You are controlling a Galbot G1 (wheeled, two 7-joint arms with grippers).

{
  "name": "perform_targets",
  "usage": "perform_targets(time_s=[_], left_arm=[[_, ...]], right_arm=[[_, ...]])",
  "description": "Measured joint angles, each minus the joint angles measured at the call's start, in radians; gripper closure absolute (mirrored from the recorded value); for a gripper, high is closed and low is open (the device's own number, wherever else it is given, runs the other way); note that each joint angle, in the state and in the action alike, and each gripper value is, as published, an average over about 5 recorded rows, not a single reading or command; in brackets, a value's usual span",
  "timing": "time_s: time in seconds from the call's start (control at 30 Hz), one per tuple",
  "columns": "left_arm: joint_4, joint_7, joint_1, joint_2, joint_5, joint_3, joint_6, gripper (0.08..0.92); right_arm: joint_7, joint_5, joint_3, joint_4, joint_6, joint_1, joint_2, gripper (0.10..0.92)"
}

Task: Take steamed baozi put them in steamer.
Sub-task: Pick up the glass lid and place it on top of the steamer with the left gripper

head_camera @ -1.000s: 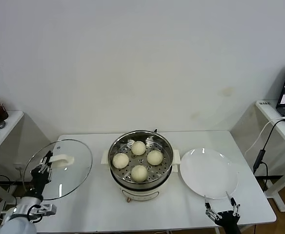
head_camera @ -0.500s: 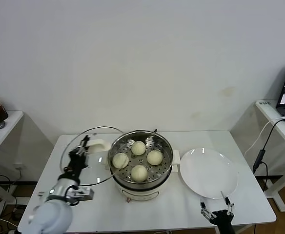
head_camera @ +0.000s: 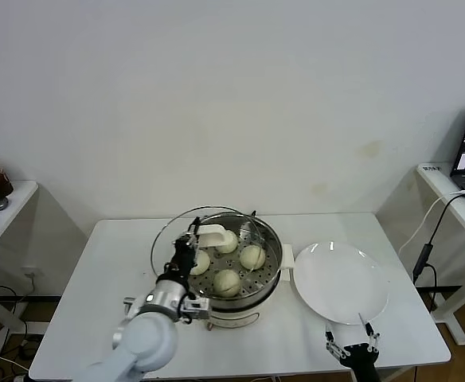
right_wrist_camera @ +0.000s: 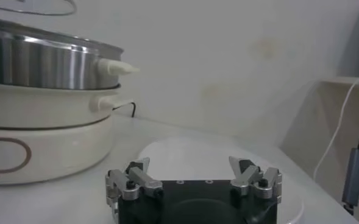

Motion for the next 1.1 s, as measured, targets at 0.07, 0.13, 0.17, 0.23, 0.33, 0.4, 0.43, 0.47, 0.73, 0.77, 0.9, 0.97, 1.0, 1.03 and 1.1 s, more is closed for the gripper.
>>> perform_targets(time_s=[0.07,0.13,0.17,0.23,0.33,0.4,0.43,0.47,0.73,0.77,0.9,0.97,1.0,1.03,1.1], left_arm=[[0.017,0.003,-0.014,-0.013,0.019,0.020,0.004,0.837],[0.033,0.004,-0.024,-0.025,0.036,0.035,0.007,0.837],[0.040,0.005,-0.028,-0.031,0.044,0.041,0.008,0.837],[0.055,0.005,-0.036,-0.042,0.059,0.053,0.009,0.837],[0.077,0.003,-0.046,-0.058,0.079,0.069,0.010,0.837],[0.090,0.002,-0.053,-0.067,0.089,0.081,0.010,0.837],[0.096,0.001,-0.056,-0.071,0.093,0.086,0.011,0.837],[0.101,0.000,-0.060,-0.076,0.097,0.091,0.011,0.837],[0.137,-0.004,-0.078,-0.103,0.122,0.121,0.015,0.837],[0.141,-0.005,-0.079,-0.106,0.124,0.123,0.015,0.837],[0.152,-0.007,-0.081,-0.112,0.130,0.128,0.016,0.837],[0.156,-0.008,-0.082,-0.116,0.132,0.131,0.016,0.837],[0.158,-0.008,-0.083,-0.118,0.134,0.133,0.016,0.837],[0.159,-0.008,-0.084,-0.120,0.135,0.136,0.016,0.837],[0.162,-0.008,-0.086,-0.124,0.136,0.140,0.017,0.837]], right_arm=[[0.001,-0.001,0.001,-0.001,0.001,0.000,-0.001,0.203],[0.001,-0.003,0.001,-0.001,0.003,0.000,-0.002,0.203],[0.001,-0.004,0.001,-0.001,0.004,0.000,-0.002,0.203],[0.002,-0.006,0.000,-0.002,0.005,0.000,-0.002,0.203],[0.003,-0.009,-0.003,-0.002,0.005,-0.001,-0.001,0.203],[0.003,-0.012,-0.004,-0.002,0.005,-0.001,-0.001,0.203],[0.004,-0.013,-0.004,-0.002,0.006,-0.001,-0.001,0.203],[0.004,-0.013,-0.004,-0.002,0.006,-0.001,-0.001,0.203],[0.004,-0.015,-0.005,-0.006,0.008,0.000,-0.001,0.203],[0.004,-0.015,-0.006,-0.007,0.008,0.000,-0.002,0.203],[0.004,-0.016,-0.006,-0.010,0.008,0.001,-0.003,0.203],[0.004,-0.016,-0.007,-0.011,0.008,0.001,-0.004,0.203],[0.004,-0.016,-0.007,-0.011,0.008,0.002,-0.004,0.203],[0.004,-0.017,-0.008,-0.011,0.008,0.002,-0.004,0.203],[0.004,-0.017,-0.009,-0.011,0.008,0.003,-0.004,0.203]])
